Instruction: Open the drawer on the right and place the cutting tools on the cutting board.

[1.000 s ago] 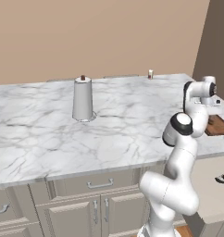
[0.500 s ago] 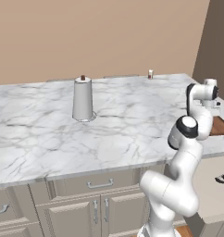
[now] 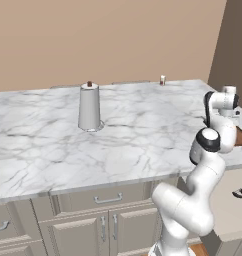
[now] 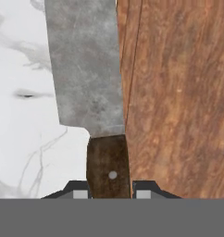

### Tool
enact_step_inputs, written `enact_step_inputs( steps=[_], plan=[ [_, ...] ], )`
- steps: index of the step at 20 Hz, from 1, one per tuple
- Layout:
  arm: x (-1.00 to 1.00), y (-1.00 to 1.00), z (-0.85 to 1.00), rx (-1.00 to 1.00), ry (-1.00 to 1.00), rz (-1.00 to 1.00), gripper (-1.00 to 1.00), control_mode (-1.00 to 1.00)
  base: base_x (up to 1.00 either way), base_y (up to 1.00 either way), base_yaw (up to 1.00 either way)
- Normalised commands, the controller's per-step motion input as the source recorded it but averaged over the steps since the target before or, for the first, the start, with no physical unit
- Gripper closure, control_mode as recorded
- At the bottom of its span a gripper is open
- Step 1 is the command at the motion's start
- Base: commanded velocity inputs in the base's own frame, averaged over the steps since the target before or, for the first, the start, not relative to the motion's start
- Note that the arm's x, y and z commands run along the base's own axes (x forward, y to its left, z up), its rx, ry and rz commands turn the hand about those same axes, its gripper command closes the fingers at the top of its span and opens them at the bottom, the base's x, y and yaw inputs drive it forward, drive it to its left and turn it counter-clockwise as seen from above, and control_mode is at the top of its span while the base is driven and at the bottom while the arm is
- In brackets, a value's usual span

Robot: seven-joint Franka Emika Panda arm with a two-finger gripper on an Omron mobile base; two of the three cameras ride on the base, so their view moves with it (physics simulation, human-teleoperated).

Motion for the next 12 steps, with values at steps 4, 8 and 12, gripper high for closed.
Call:
enact_step_inputs(
  steps=[4, 8, 12],
  plan=[
    [0.00, -0.16, -0.07, 0.00, 0.00, 0.00, 1.00, -1.00, 0.00, 0.00, 0.00],
    [0.00, -0.26, -0.13, 0.01, 0.01, 0.00, 1.00, -1.00, 0.00, 0.00, 0.00],
    [0.06, -0.14, -0.02, 0.00, 0.00, 0.00, 1.00, -1.00, 0.00, 0.00, 0.00]
  ],
)
